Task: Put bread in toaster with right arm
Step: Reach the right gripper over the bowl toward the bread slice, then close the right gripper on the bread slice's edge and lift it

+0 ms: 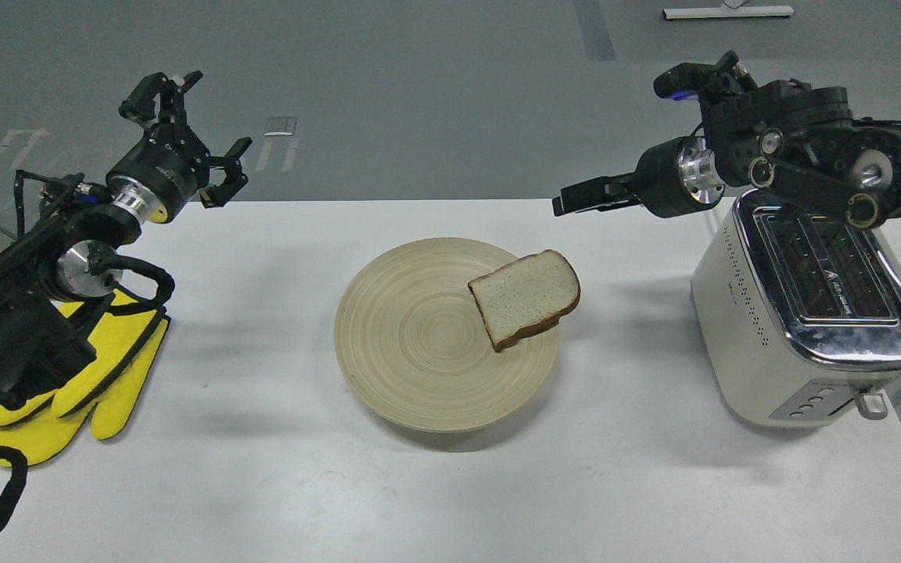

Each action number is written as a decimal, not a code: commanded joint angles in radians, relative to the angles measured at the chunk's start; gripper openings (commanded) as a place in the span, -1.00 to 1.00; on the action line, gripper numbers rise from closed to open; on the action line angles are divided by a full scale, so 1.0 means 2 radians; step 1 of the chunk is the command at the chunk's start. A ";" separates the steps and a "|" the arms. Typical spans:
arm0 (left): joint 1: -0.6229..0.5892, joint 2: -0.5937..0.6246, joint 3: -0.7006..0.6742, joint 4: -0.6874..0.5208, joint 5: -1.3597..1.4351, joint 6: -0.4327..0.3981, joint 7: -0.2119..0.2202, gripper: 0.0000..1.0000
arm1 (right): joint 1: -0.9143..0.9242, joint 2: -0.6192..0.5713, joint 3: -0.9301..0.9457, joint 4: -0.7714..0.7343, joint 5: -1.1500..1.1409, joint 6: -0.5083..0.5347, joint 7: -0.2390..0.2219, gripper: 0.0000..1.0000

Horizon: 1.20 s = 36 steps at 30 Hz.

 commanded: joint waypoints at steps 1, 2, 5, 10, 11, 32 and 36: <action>0.001 0.000 0.000 0.000 0.000 0.000 0.000 1.00 | -0.008 -0.003 -0.005 0.002 -0.001 0.000 0.001 1.00; 0.001 0.000 0.000 0.000 0.000 0.000 0.000 1.00 | -0.015 -0.003 -0.005 0.001 0.000 0.000 0.002 1.00; 0.001 0.000 0.000 0.000 0.000 0.000 0.000 1.00 | -0.030 0.002 -0.002 -0.003 -0.001 0.000 0.002 1.00; 0.001 0.000 0.000 0.000 0.000 0.000 0.000 1.00 | -0.052 0.012 0.000 -0.016 -0.001 0.000 0.002 1.00; 0.000 0.000 0.000 0.000 0.000 0.000 0.000 1.00 | -0.058 0.014 0.001 -0.020 -0.001 0.000 0.002 1.00; 0.000 0.000 0.000 0.000 0.000 0.000 0.000 1.00 | -0.103 0.074 0.028 -0.075 0.003 0.000 -0.003 1.00; 0.000 0.000 0.000 0.000 0.000 0.000 0.000 1.00 | -0.107 0.074 0.028 -0.077 0.002 0.000 -0.003 1.00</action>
